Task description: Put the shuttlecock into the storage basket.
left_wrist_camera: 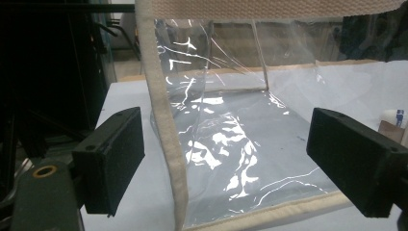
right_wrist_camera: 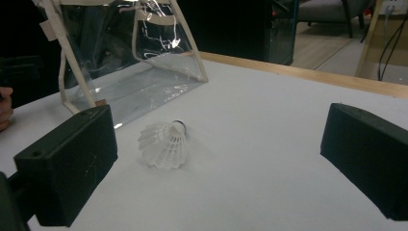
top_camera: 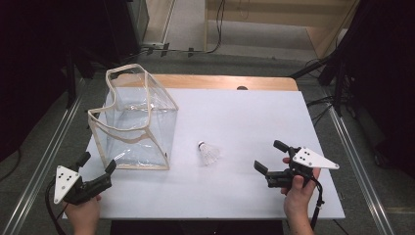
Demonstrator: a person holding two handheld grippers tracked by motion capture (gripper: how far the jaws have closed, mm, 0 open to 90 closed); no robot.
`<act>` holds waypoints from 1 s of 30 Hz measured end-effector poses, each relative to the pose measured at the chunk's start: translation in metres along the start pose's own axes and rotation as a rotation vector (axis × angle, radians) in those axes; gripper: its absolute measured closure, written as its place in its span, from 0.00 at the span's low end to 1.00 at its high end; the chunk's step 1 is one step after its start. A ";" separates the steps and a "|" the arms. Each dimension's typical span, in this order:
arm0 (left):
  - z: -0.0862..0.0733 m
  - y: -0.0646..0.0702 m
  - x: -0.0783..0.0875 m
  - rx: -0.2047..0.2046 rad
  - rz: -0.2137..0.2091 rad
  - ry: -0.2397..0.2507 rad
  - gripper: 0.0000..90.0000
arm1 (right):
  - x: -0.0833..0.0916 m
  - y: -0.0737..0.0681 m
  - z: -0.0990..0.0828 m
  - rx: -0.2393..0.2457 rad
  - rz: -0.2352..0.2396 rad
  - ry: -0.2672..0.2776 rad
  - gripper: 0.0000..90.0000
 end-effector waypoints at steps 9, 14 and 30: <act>0.000 -0.001 0.000 0.001 -0.002 0.001 0.15 | -0.018 -0.012 0.003 0.021 0.036 -0.016 0.00; 0.000 0.001 0.000 -0.012 0.000 0.000 0.15 | -0.024 -0.016 0.004 0.015 0.050 -0.029 0.00; 0.000 0.001 0.000 -0.018 -0.001 -0.003 0.15 | -0.047 -0.034 0.006 0.029 0.112 -0.065 0.00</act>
Point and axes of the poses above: each handheld gripper's, and its own axes: x roughly backward along the jaws, z roughly out of its top, y roughly to its right, the point moved 4 cm from there along -x, roughly forward along the jaws, and after that the axes turned 5 degrees about -x, right-handed, at the moved point
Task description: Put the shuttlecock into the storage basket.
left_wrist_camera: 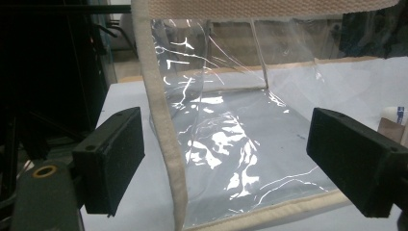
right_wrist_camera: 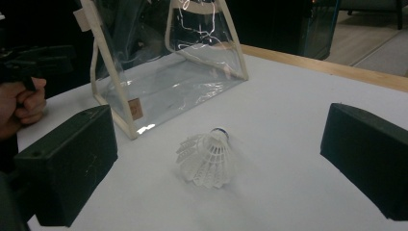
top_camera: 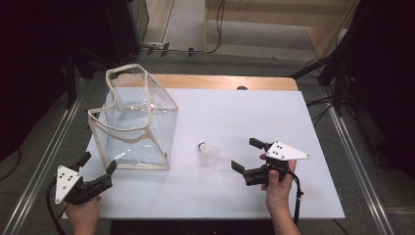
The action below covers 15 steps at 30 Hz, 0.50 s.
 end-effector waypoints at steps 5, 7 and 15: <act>0.000 0.000 0.000 0.001 0.000 0.000 0.15 | -0.010 -0.008 -0.001 0.002 0.020 -0.020 0.00; 0.000 0.000 0.000 0.001 0.000 0.000 0.15 | -0.013 -0.010 -0.002 0.011 0.028 -0.026 0.00; 0.000 0.000 0.000 0.000 -0.001 0.000 0.15 | -0.025 -0.020 -0.004 0.021 0.056 -0.059 0.00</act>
Point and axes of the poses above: each handheld gripper's, and its own axes: x roughly backward along the jaws, z roughly out of its top, y roughly to its right, the point moved 4 cm from there along -x, roughly forward along the jaws, and after that the axes turned 5 degrees about -x, right-handed, at the moved point
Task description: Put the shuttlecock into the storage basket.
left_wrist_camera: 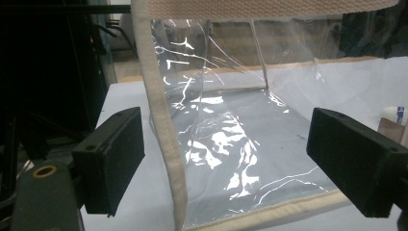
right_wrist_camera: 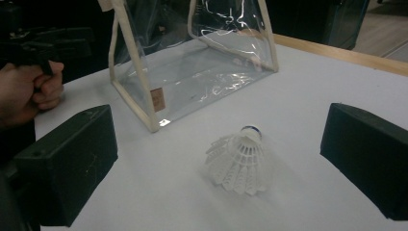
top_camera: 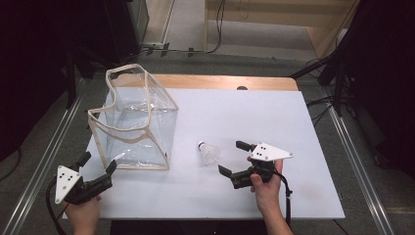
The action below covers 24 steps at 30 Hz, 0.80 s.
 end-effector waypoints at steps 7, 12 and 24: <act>0.000 0.000 0.000 0.001 0.000 0.000 0.15 | -0.012 -0.007 0.000 -0.027 0.037 0.012 0.19; 0.000 0.000 0.000 0.002 0.000 0.001 0.15 | -0.020 -0.011 -0.002 -0.028 0.028 -0.012 0.29; 0.000 0.000 0.000 0.005 0.000 0.002 0.15 | -0.047 -0.021 -0.008 -0.014 -0.039 -0.115 0.52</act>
Point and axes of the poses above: each handheld gripper's, and its own axes: x roughly backward along the jaws, z roughly out of its top, y roughly to its right, the point moved 4 cm from there along -x, roughly forward along the jaws, and after that the axes turned 5 degrees about -x, right-handed, at the moved point
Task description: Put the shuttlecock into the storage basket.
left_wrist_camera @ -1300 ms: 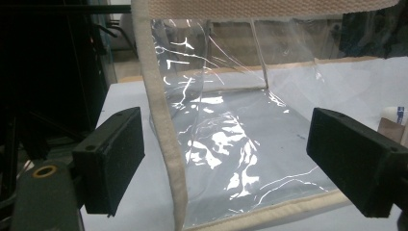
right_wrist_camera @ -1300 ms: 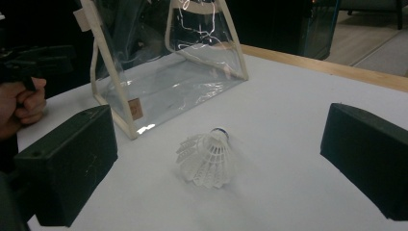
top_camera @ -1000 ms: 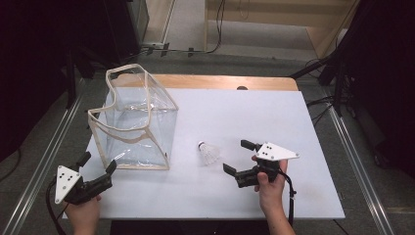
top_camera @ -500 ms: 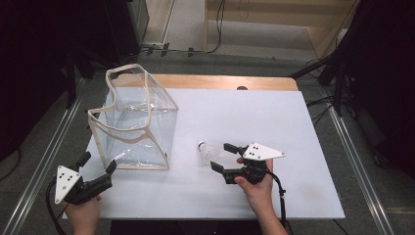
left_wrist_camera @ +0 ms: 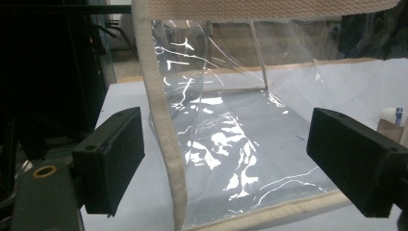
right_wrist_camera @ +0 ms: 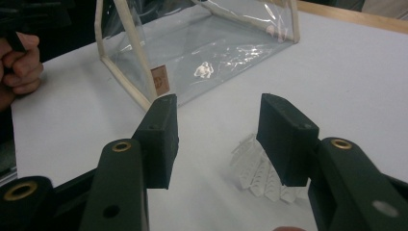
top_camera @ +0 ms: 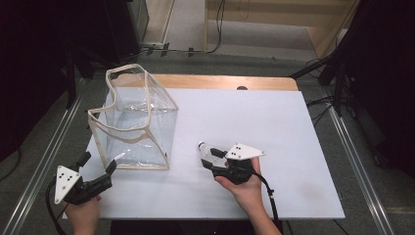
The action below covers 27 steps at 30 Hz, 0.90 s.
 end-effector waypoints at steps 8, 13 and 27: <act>0.000 0.000 0.000 -0.001 -0.001 0.001 0.15 | -0.015 -0.005 -0.007 0.013 -0.035 -0.081 0.64; 0.000 0.000 0.000 -0.001 -0.001 0.000 0.15 | -0.021 -0.008 -0.011 0.031 -0.017 -0.114 0.77; 0.000 0.000 -0.001 -0.001 -0.002 0.001 0.15 | -0.036 -0.009 -0.023 0.016 -0.008 -0.196 0.97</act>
Point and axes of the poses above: each handheld gripper's, and its own axes: x roughly backward along the jaws, z roughly out of its top, y roughly to its right, the point moved 4 cm from there along -x, roughly forward along the jaws, and after that the axes turned 5 degrees about -x, right-handed, at the moved point
